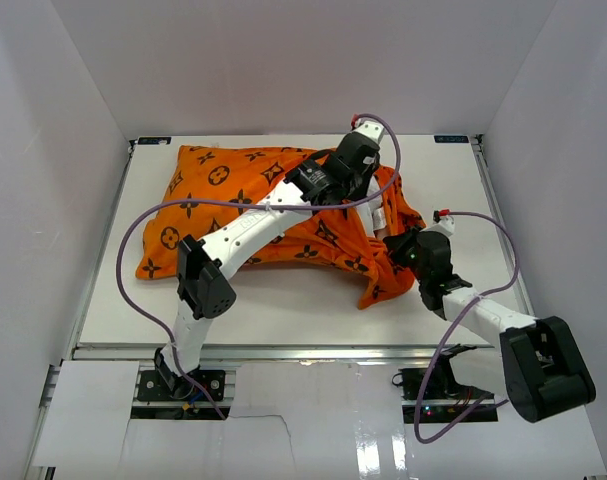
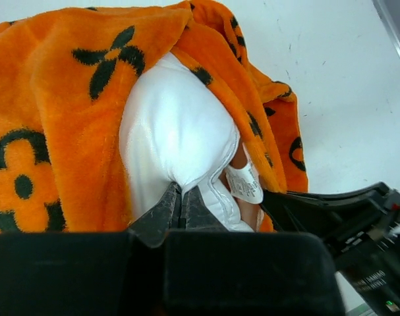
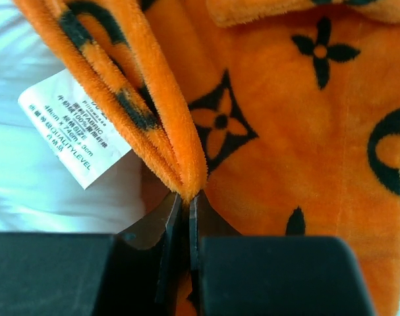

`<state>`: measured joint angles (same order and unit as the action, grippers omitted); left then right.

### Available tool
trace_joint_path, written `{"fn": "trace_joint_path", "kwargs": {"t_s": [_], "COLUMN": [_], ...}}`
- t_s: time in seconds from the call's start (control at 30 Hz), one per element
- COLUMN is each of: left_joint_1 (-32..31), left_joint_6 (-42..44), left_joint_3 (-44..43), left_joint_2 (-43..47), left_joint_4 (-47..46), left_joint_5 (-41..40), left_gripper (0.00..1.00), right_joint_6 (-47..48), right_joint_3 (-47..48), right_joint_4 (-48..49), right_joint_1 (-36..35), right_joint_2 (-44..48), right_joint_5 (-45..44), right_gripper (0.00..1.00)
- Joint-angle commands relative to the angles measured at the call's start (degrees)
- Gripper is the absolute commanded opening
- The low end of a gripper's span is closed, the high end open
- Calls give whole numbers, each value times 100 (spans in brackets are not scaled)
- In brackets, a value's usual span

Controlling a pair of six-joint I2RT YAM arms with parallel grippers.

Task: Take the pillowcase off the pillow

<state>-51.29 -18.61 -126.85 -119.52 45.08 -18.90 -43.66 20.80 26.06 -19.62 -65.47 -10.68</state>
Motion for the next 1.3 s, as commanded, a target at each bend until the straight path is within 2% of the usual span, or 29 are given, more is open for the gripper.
{"fn": "trace_joint_path", "kwargs": {"t_s": [0.0, 0.13, 0.17, 0.23, 0.27, 0.3, 0.33, 0.37, 0.4, 0.43, 0.5, 0.63, 0.73, 0.87, 1.0, 1.13, 1.2, 1.27], "left_joint_1": [365, 549, 550, 550, 550, 550, 550, 541, 532, 523, 514, 514, 514, 506, 497, 497, 488, 479], "left_joint_6": [68, 69, 33, -134, -160, -221, -265, -309, -327, -353, -389, -485, -582, -644, -723, -732, -732, -732], "left_joint_3": [-305, -367, -132, 316, 814, 1020, 1204, 1389, 1808, 2013, 2434, 3209, 3385, 3491, 3597, 3597, 3588, 3510], "left_joint_2": [1361, 1475, 1693, 2010, 2299, 2406, 2477, 2547, 2670, 2732, 2934, 3049, 2988, 2944, 2935, 2891, 2917, 2996], "left_joint_4": [-1054, -844, -852, -1027, -1123, -1185, -1221, -1238, -1282, -1387, -1528, -1775, -1810, -1906, -2021, -2021, -2021, -1977], "left_joint_5": [-571, -519, -466, -46, 217, 881, 1201, 1508, 2034, 2213, 2267, 2048, 2056, 2092, 2136, 2083, 1995, 1977], "left_gripper": [0, 0, 0, 0, 0, 0, 0, 0, 0, 0, 0, 0, 0, 0, 0, 0, 0, 0], "right_joint_6": [86, -11, -11, 6, 76, 225, 470, 1003, 1226, 1402, 1807, 2133, 2335, 2371, 2345, 2353, 2406, 2371], "right_joint_3": [-208, -190, -181, -181, -181, -181, -173, -51, 107, 265, 513, 759, 1390, 1988, 2525, 2710, 2737, 2719], "right_joint_4": [-744, -576, -524, -375, -200, -103, 12, 74, -248, -468, -759, -787, -1129, -1138, -981, -971, -998, -990], "right_joint_1": [169, 256, 309, 511, 555, 564, 547, 529, 512, 503, 494, 494, 494, 494, 494, 476, 476, 476], "right_joint_2": [-483, -983, -1063, -1231, -1222, -1161, -952, -837, -609, -459, 118, 948, 914, 406, -184, -624, -905, -1142], "right_joint_5": [-102, -13, 21, 346, 469, 688, 933, 1171, 1425, 1428, 1559, 1989, 2281, 2394, 2737, 2554, 2334, 1992], "right_gripper": [8, 8, 8, 8, 8, 8, 8, 12, 21, 27, 40, 52, 58, 68, 70, 70, 68, 62]}}
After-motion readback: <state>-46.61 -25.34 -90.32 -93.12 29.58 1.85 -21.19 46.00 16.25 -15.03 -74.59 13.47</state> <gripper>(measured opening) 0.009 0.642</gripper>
